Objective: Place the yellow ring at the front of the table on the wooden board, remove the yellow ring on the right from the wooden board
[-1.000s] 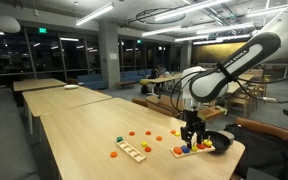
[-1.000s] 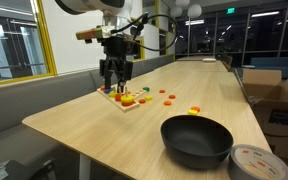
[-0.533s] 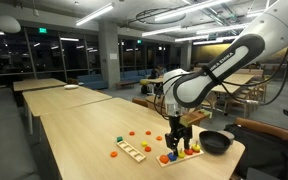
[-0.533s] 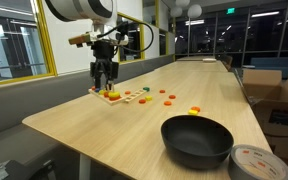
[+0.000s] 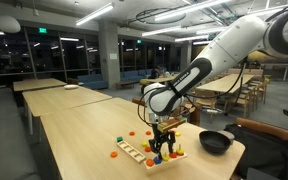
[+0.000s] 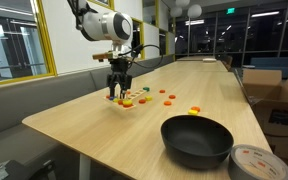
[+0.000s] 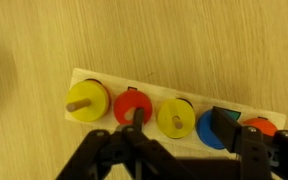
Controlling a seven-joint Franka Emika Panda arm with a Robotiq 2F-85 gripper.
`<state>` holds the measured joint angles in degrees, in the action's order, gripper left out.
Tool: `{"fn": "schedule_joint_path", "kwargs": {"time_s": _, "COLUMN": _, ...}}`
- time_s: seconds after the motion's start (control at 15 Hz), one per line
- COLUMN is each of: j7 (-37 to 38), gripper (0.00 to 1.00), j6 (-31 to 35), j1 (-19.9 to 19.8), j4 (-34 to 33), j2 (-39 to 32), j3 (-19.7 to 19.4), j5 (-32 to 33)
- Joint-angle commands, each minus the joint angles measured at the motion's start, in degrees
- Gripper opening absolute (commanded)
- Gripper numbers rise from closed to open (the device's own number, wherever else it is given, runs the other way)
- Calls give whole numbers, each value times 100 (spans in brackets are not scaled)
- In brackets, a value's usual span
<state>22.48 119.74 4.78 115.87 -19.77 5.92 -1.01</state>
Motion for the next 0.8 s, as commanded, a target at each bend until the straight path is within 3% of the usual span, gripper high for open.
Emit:
{"fn": "schedule_joint_path", "kwargs": {"time_s": 0.0, "j7": -106, "gripper": 93, "j6": -493, "j1": 120, "j4": -1064, "j2": -787, "j3": -219, "j5": -21}}
{"fn": "schedule_joint_path", "kwargs": {"time_s": 0.13, "j7": -164, "gripper": 93, "j6": -572, "j1": 116, "j4": -1342, "j2": -1049, "j3": -284, "j5": -42}}
{"fn": "schedule_joint_path", "kwargs": {"time_s": 0.2, "j7": -195, "gripper": 48, "j6": -604, "j1": 109, "j4": -1444, "j2": -1138, "j3": -315, "j5": -46}}
{"fn": "schedule_joint_path", "kwargs": {"time_s": 0.27, "j7": -217, "gripper": 47, "j6": -616, "j1": 108, "j4": -1534, "j2": -1222, "j3": -343, "j5": -44}}
{"fn": "schedule_joint_path", "kwargs": {"time_s": 0.6, "j7": -298, "gripper": 9, "j6": -746, "j1": 62, "j4": -1765, "j2": -1393, "j3": -446, "j5": -73}}
{"fn": "schedule_joint_path", "kwargs": {"time_s": 0.73, "j7": -366, "gripper": 5, "j6": -718, "j1": 4, "j4": -1635, "j2": -1239, "j3": -487, "j5": -97}}
